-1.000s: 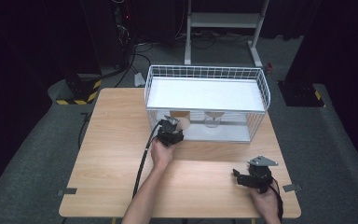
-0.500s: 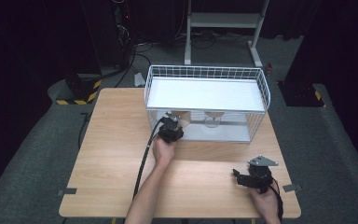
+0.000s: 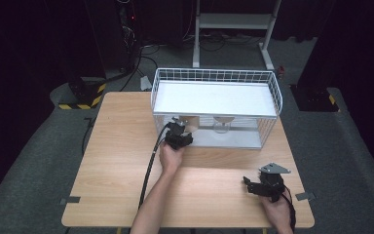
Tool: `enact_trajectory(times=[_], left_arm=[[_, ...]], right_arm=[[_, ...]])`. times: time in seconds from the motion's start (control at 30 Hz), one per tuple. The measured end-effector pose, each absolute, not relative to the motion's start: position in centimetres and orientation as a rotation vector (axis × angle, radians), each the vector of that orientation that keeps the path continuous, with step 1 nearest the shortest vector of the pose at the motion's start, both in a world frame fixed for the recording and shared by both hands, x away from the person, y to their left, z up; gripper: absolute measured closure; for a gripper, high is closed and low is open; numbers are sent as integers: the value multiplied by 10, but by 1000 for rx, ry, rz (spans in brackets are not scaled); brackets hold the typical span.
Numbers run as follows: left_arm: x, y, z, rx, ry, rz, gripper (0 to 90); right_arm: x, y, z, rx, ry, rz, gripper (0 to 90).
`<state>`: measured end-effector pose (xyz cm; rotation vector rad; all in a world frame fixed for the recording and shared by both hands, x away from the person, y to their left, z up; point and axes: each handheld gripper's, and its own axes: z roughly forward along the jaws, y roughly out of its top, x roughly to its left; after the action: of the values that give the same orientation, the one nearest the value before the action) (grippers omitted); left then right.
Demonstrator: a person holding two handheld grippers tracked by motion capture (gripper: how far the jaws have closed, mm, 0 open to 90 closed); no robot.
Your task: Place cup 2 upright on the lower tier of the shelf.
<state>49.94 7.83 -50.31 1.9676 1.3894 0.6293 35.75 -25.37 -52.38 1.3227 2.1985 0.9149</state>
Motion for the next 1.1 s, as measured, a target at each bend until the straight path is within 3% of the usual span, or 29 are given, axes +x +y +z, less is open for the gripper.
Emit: enact_trajectory(times=[0.27,1.1], left_arm=[[490,86,-499,1955,1369,621,336],[457,89,-489,1931,1302,610,316]], right_arm=[[357,-254,-524,1323,2198,915,215],[358,-254,-524,1318,2199,915,215]])
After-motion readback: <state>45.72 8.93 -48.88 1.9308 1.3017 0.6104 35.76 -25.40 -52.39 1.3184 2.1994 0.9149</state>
